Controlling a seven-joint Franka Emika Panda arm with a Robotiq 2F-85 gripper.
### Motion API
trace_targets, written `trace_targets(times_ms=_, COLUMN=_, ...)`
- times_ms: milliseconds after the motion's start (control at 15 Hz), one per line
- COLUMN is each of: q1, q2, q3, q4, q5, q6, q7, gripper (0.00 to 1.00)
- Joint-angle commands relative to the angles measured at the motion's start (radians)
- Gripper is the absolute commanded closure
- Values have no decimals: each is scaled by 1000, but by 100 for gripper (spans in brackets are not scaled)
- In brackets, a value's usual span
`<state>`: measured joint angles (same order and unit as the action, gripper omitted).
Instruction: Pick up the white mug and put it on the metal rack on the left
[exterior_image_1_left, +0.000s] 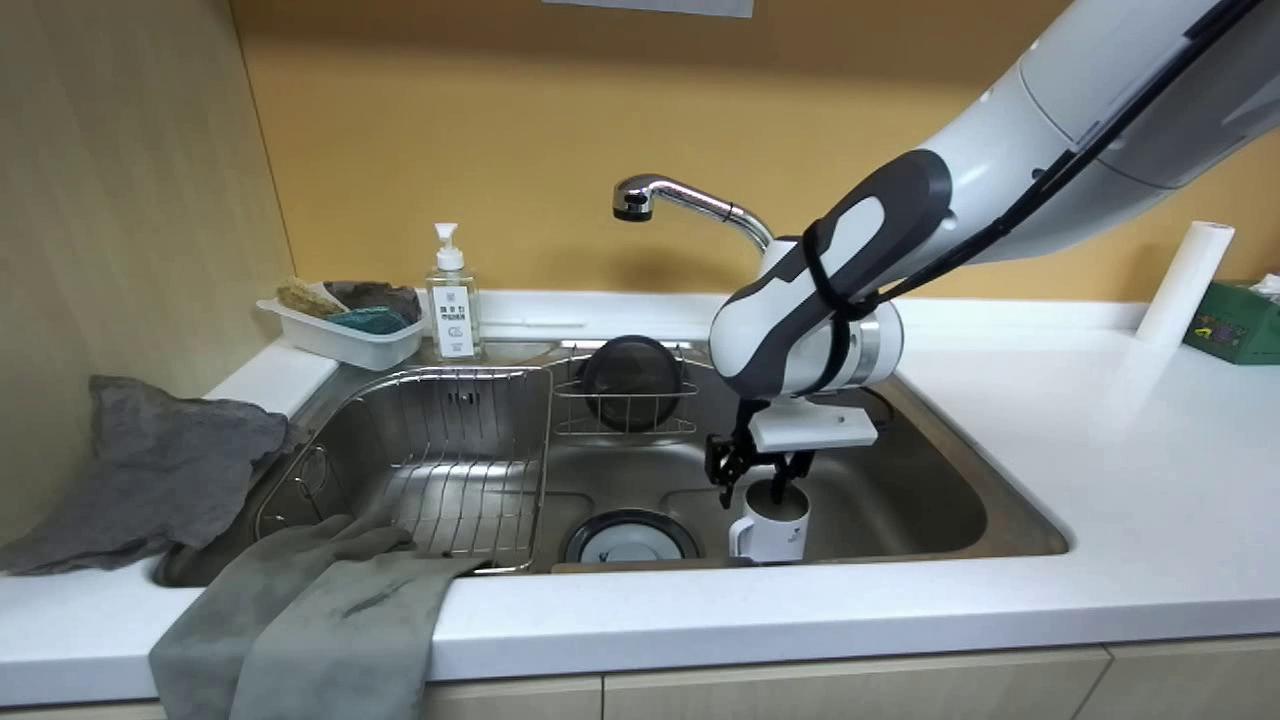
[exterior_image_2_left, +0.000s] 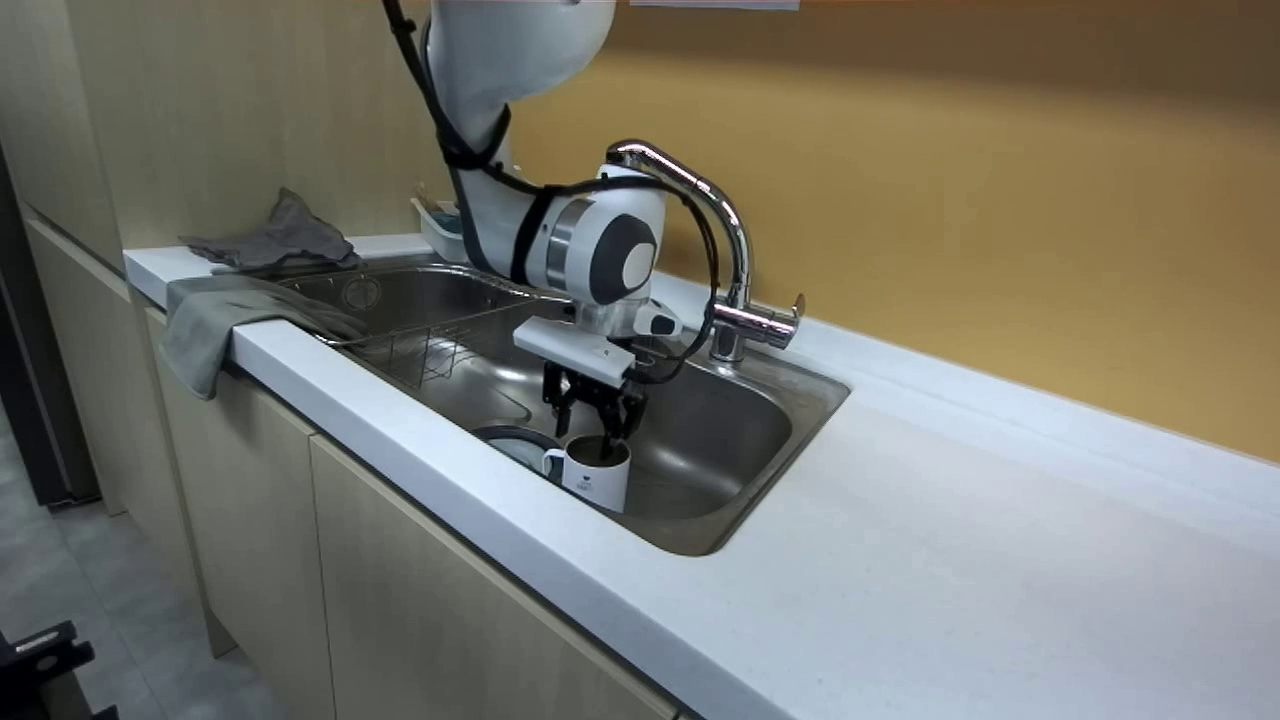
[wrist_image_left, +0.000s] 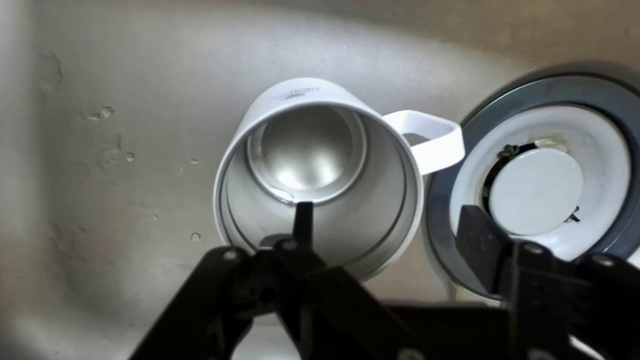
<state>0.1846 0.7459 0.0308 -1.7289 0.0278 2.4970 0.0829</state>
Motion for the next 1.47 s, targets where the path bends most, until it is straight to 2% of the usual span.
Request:
trace_targets(times_ms=0, q1=-3, q2=7, q3=7, q4=22, q5=13, q6=0, q7=56, gripper=55)
trace_targets(times_ms=267, q1=-2, q2=-2, q3=3, q4=14, q5=18, q6=7, q7=75, gripper=83)
trace_targets(times_ms=467, q1=-4, q2=-6, q3=1, q4=7, q5=19, q6=9, q7=88, gripper=99)
trace_targets(times_ms=1000, q1=-14, q2=-49, q3=4, q4=6, q5=9, q6=-4, q7=75, gripper=99)
trace_targets(times_ms=1400, q1=40, q2=-144, q3=34, q4=30, q5=-37, q6=-83, q7=44, gripper=99)
